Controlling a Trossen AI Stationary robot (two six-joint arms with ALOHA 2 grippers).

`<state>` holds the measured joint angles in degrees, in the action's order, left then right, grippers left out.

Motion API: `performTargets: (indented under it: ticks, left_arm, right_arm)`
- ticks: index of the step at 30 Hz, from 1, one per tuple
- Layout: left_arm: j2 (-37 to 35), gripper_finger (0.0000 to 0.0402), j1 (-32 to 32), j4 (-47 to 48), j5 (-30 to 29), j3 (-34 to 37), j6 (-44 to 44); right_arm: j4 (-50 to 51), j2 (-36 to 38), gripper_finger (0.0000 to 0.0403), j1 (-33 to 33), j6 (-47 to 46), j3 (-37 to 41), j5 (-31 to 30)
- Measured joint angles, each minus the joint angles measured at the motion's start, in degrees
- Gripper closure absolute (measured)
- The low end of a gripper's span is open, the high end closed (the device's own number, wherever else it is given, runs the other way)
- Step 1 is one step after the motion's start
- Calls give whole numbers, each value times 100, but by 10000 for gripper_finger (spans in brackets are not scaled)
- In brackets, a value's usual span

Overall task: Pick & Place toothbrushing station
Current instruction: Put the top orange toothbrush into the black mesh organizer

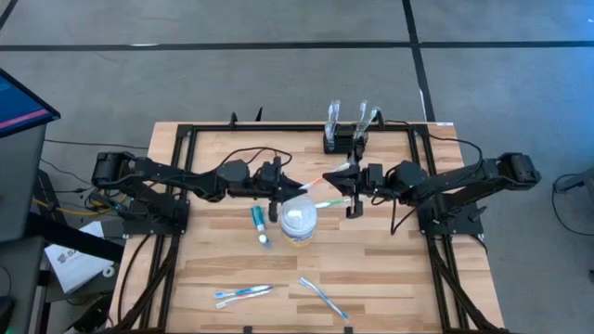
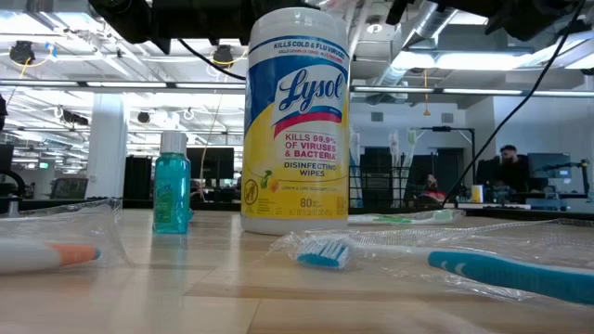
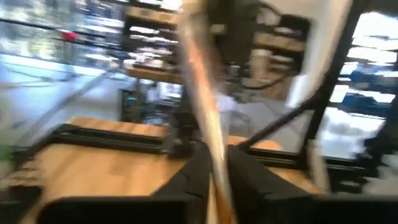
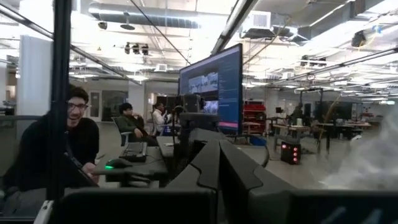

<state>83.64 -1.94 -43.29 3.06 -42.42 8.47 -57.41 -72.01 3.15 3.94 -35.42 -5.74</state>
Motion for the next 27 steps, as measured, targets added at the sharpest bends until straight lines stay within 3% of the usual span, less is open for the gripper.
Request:
performTargets:
  ticks: [8,19,27]
  left_arm:
    - [-4,386,-37,-207,-281,16,-217]
    - [-41,386,-22,-611,-309,16,-273]
    - [-371,386,133,-556,-309,9,-568]
  right_arm:
    - [769,0,403,259,28,2,267]
    - [1026,0,399,-45,-96,2,238]
    - [1021,31,312,-141,-67,2,289]
